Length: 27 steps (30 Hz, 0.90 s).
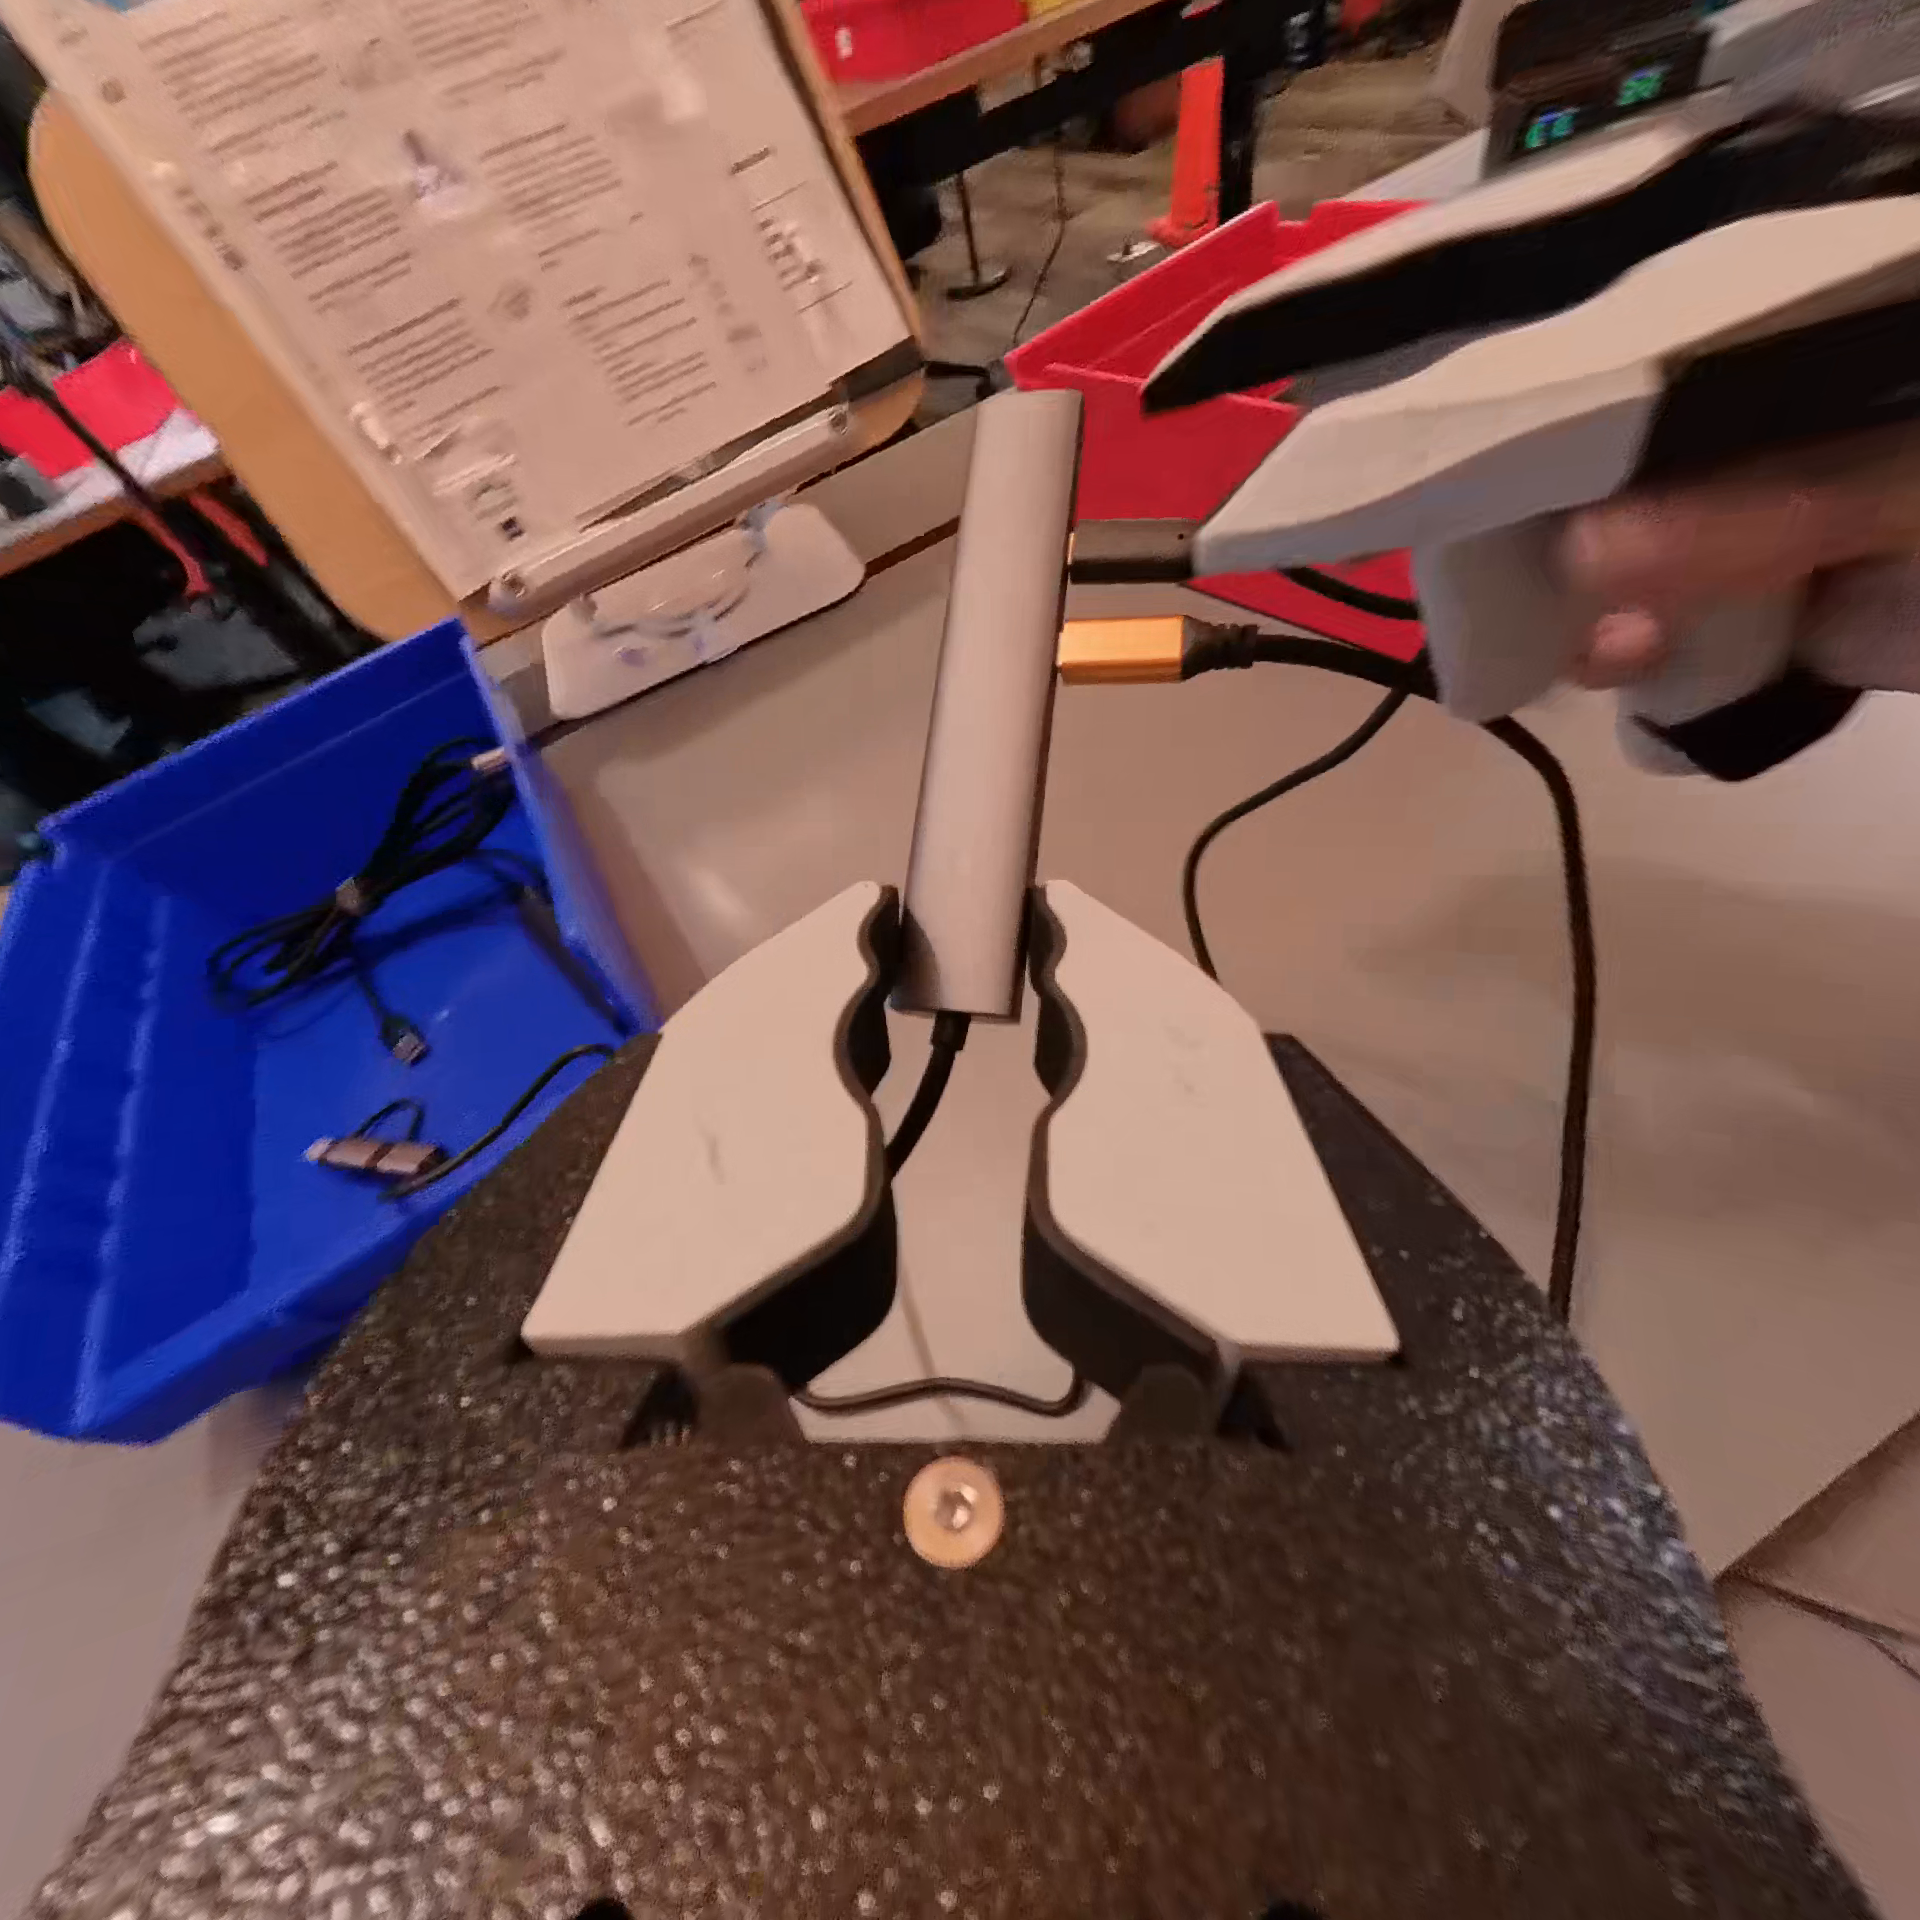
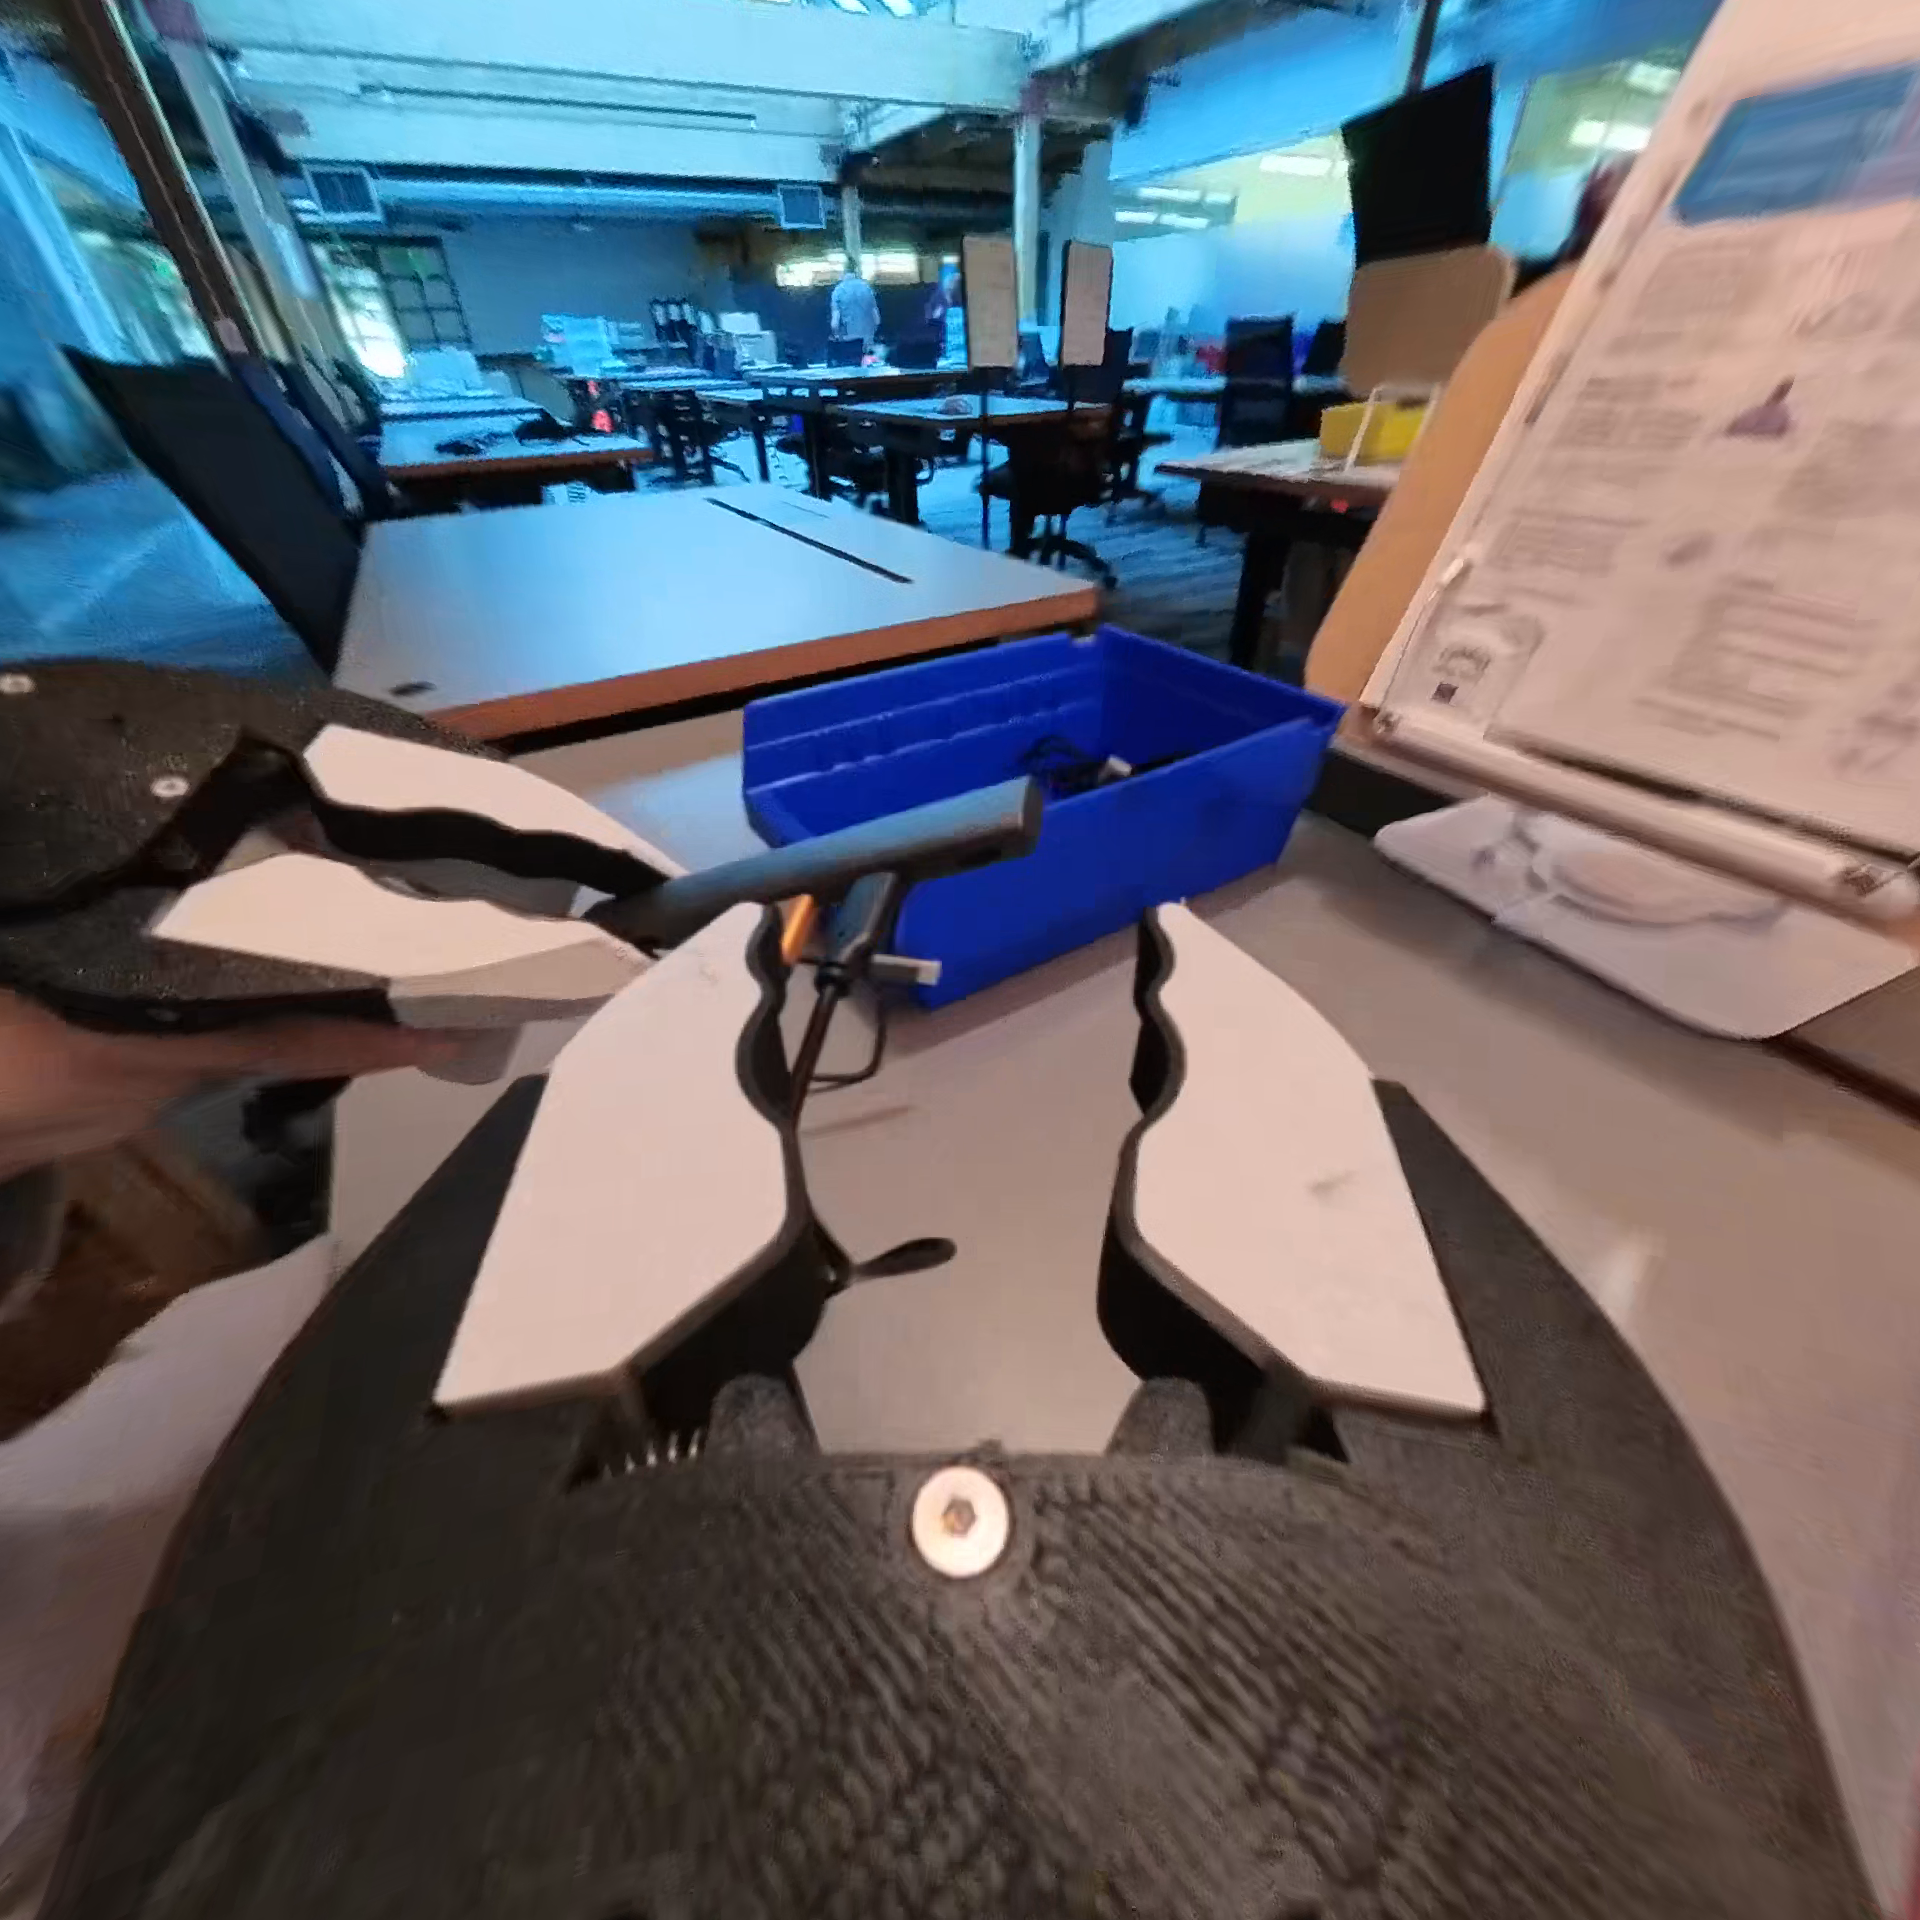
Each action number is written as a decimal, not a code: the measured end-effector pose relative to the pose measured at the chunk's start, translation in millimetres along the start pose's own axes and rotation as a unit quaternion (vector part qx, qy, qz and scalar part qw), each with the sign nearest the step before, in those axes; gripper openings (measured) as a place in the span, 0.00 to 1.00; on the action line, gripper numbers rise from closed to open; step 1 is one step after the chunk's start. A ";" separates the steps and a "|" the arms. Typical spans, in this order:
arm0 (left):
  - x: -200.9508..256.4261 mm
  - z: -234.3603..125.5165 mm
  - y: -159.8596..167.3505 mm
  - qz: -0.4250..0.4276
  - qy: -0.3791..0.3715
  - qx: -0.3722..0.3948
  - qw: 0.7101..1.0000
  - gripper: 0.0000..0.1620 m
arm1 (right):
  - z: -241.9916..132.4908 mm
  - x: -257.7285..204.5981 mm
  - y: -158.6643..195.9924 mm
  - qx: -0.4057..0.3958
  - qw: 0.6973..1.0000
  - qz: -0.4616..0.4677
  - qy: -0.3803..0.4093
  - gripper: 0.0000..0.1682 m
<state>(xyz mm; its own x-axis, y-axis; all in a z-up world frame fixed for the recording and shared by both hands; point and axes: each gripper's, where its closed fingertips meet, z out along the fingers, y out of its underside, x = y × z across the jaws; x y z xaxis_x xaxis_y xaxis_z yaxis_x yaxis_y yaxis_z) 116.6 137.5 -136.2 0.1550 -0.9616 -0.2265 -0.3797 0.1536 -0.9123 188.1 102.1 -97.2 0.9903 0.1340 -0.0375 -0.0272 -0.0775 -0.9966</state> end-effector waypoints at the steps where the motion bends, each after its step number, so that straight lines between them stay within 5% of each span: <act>1: 5.1 0.1 -1.2 0.018 0.005 0.005 1.000 0.15 | 3.2 2.0 9.7 -0.011 0.998 0.055 -0.026 0.44; 4: 16.9 1.0 -2.5 0.106 0.009 0.013 0.994 0.15 | 6.0 -6.7 16.9 -0.002 0.967 0.214 -0.141 0.31; 8: 32.4 5.3 -1.2 0.188 0.031 0.034 0.981 0.15 | 2.5 -11.3 11.9 0.035 0.927 0.306 -0.215 0.08; 13: 34.7 9.3 1.8 0.188 0.047 0.058 0.979 0.15 | -6.7 -17.0 4.7 0.042 0.919 0.289 -0.266 0.06; 16: 24.1 -4.3 -9.0 0.114 0.062 0.107 0.986 0.35 | -20.6 -3.1 -15.9 0.082 0.929 0.268 -0.241 0.05; 18: -12.8 -14.6 -6.4 0.011 0.031 0.118 0.992 0.33 | -35.1 5.0 -30.5 0.107 0.931 0.257 -0.235 0.05; 22: -97.4 -1.8 70.3 -0.171 -0.083 -0.025 0.981 0.34 | -52.1 19.5 -45.8 0.133 0.938 0.243 -0.210 0.05; 27: -101.6 47.6 121.0 -0.256 -0.089 -0.118 0.955 0.32 | -53.2 25.3 -46.3 0.139 0.935 0.253 -0.207 0.05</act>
<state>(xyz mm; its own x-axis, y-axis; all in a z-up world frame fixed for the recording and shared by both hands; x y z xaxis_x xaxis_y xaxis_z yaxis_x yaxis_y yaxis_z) 98.4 264.6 -239.8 0.5202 -0.8399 0.1547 -0.4039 -0.4016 -0.8219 221.7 56.6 -48.1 0.7040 0.5258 -0.4775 -0.5703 0.0176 -0.8213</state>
